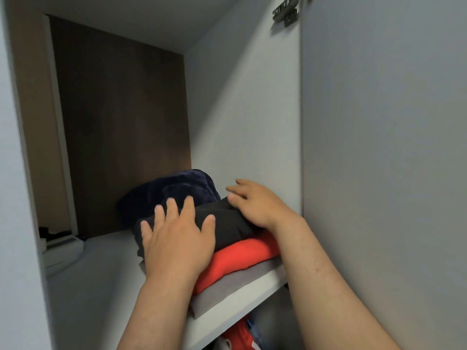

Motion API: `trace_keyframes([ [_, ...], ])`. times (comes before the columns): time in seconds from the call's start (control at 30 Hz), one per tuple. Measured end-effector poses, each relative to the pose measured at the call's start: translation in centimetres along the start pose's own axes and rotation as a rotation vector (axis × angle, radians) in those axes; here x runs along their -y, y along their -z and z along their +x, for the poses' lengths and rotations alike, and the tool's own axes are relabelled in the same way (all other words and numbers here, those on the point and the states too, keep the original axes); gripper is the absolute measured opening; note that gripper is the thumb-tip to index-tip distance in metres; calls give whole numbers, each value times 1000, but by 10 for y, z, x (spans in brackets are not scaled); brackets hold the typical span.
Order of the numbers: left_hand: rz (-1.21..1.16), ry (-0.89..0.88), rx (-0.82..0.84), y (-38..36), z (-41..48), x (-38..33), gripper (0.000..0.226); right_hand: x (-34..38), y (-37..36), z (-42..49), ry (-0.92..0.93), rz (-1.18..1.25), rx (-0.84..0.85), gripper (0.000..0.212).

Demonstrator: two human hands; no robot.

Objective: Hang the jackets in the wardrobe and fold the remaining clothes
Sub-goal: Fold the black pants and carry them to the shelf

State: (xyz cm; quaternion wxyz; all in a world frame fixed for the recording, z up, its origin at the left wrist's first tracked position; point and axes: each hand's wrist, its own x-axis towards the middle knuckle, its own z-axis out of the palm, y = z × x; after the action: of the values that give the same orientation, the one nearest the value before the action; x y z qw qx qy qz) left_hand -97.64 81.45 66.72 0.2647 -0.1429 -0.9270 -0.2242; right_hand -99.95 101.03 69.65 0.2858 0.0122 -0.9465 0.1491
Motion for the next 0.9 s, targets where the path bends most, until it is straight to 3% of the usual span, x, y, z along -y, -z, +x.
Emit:
trace_keyframes([
  [0.1, 44, 77, 149, -11, -3, 5, 78, -14, -28, -16, -57, 6, 129, 65],
  [0.2, 30, 149, 238, -17, -8, 4, 97, -19, -35, -26, -103, 115, 116, 90],
  [0.27, 13, 174, 270, -19, -11, 3, 101, -20, -37, -32, -120, 165, 111, 95],
  [0.63, -4, 174, 274, -20, -14, 2, 94, -20, -36, -37, -131, 230, 144, 92],
  [0.9, 40, 99, 118, -21, -19, 4, 86, -17, -39, -49, -138, 256, -93, 83],
])
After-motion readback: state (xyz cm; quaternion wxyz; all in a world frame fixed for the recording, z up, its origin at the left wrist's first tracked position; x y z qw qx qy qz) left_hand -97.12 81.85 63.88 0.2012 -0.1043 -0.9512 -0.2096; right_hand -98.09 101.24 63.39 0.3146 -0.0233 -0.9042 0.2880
